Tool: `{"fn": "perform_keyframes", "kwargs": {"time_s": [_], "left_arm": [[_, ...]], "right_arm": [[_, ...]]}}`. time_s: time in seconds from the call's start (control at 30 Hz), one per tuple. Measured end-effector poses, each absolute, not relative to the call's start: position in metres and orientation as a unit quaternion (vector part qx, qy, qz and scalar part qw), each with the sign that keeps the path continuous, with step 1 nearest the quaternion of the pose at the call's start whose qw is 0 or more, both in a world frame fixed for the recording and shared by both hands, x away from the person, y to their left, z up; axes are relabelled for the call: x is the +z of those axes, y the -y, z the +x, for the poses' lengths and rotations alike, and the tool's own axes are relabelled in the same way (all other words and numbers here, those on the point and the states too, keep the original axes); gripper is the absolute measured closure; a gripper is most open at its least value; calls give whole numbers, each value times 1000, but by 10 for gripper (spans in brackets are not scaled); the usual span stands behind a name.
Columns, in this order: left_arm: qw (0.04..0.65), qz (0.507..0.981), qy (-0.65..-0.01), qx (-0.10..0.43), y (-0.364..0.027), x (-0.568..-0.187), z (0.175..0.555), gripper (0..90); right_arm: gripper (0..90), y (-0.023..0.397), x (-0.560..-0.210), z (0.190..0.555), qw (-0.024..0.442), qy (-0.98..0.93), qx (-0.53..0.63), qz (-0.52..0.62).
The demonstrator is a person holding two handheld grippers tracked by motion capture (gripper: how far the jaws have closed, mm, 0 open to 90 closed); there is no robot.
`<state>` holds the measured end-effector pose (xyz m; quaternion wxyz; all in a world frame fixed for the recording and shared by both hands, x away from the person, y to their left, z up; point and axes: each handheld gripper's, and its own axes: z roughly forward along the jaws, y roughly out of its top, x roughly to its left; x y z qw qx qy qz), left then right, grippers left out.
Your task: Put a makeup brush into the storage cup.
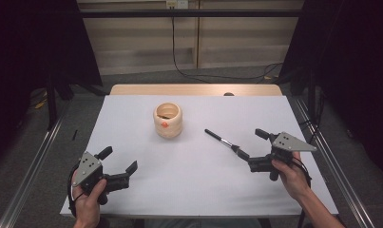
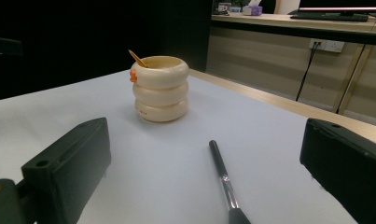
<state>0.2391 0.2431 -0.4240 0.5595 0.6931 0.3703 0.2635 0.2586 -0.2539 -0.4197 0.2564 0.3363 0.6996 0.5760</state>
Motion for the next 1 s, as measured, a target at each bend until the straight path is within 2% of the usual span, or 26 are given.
{"fn": "perform_keyframes", "kwargs": {"time_s": [1.0], "left_arm": [[557,696,-365,269,-242,-424,240,7]], "right_arm": [[21,237,-413,319,268,-702,566,340]]}}
